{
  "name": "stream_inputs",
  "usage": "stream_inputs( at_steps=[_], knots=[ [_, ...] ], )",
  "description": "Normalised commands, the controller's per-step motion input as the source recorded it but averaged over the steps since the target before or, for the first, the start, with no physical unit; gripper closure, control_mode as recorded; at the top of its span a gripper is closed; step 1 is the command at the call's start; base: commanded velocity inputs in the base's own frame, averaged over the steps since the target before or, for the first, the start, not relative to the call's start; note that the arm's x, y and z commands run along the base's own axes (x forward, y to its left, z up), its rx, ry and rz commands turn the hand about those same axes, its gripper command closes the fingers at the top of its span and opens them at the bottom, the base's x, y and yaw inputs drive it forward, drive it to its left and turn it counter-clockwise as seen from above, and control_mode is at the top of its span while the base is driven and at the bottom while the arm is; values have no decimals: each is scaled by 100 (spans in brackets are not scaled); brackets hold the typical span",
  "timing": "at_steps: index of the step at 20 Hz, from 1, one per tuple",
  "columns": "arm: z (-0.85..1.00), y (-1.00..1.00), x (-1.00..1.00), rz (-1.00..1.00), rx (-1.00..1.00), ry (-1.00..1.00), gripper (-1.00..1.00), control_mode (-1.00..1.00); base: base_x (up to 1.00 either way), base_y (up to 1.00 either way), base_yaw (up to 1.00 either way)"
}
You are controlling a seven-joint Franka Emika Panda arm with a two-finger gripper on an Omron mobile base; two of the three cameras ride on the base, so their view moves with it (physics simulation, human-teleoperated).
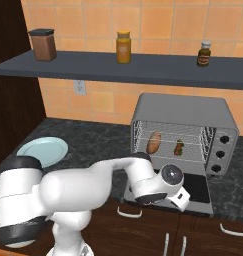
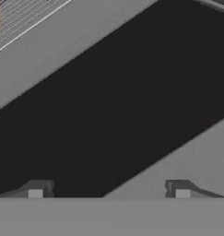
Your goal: Pick up the kebab skewer and baguette bread, and place them inside the toaster oven. Close the toaster oven door and start by setting the timer.
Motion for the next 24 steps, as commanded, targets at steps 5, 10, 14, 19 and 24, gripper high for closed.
stream_inputs(
  at_steps=[5,10,14,19,24],
  knots=[
    [0,11,-85,31,-4,17,-100,-100,0,0,0],
    [-11,31,-60,28,-3,17,-100,-100,0,0,0],
    [-32,70,-1,29,-1,13,-100,-100,0,0,0],
    [-69,54,0,26,-3,1,-100,-100,0,0,0],
    [-26,7,16,15,0,0,-100,-100,0,0,0]
  ],
)
